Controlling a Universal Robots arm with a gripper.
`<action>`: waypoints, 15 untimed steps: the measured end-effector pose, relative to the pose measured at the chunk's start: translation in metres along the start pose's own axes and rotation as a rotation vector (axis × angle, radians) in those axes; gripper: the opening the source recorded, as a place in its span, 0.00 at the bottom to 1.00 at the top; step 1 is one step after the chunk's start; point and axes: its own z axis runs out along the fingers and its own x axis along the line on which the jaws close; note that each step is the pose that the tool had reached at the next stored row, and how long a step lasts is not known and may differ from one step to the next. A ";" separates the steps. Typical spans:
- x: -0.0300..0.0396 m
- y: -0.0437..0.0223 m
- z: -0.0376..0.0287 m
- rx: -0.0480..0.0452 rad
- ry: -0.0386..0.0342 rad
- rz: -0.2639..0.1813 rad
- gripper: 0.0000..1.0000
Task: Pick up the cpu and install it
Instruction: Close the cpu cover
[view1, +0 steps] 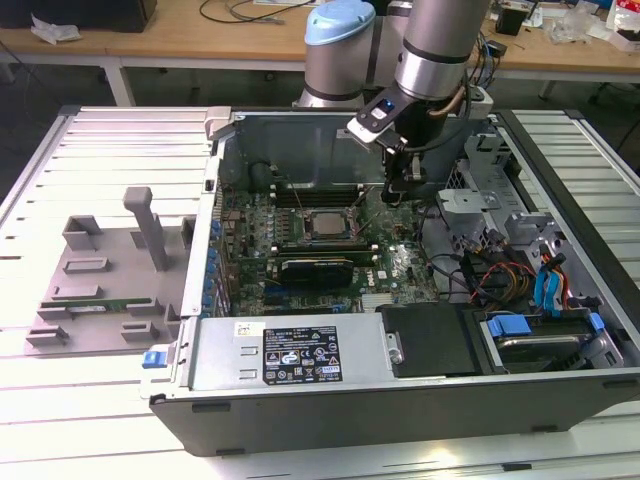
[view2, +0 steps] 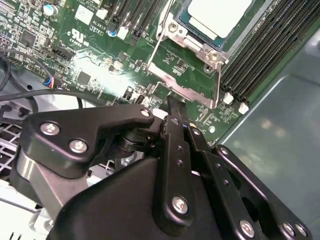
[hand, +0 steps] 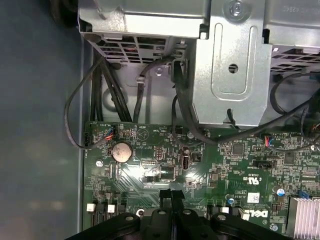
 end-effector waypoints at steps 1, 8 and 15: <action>0.0000 -0.0005 0.0001 0.0000 0.0000 0.000 0.11; 0.0006 -0.0136 0.0008 0.0000 -0.0001 0.000 0.11; 0.0020 -0.0413 0.0024 -0.0001 -0.0001 0.000 0.11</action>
